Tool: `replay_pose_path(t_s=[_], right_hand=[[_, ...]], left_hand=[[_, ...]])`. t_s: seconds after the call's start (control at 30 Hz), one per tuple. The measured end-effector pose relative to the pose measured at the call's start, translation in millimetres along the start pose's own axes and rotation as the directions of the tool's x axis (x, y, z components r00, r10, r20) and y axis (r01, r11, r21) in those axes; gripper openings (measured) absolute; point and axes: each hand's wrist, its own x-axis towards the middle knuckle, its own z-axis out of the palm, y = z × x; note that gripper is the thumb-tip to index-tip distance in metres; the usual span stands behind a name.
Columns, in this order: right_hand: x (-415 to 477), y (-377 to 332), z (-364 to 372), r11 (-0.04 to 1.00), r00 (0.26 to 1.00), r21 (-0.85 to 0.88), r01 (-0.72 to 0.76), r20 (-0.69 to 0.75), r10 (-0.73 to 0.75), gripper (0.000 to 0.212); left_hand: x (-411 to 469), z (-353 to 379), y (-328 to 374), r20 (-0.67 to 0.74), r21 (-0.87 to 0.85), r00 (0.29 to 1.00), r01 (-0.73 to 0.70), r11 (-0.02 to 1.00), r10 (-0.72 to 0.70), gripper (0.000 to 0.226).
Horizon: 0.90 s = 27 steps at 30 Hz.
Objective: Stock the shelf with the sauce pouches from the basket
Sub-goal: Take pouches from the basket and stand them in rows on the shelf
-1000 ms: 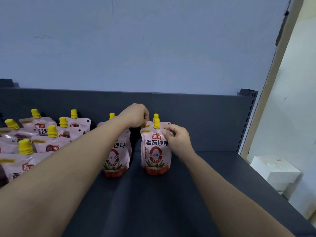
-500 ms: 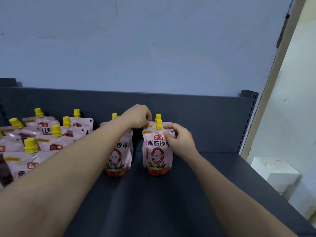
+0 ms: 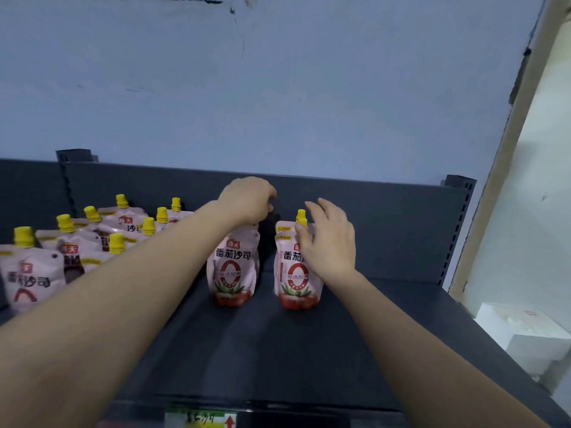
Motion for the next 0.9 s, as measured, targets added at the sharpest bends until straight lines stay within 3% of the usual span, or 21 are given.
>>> replay_pose_path(t_s=[0.33,0.6,0.9], right_hand=[[-28,-56,-22,0.983,0.961,0.023,0.184,0.206,-0.185,0.056],[-76,-133,-33,0.921,0.867,0.167,0.353,0.312,-0.389,0.048],[-144,-238,-20,0.824,0.708,0.336,0.457,0.422,-0.565,0.049]], left_hand=[[-94,-55,-19,-0.040,0.267,0.992,0.122,0.956,-0.116,0.028],[-213,-95,-43,-0.064,0.436,0.966,0.253,0.864,-0.251,0.028],[-383,-123,-93,0.023,0.579,0.840,0.431,0.692,-0.542,0.030]])
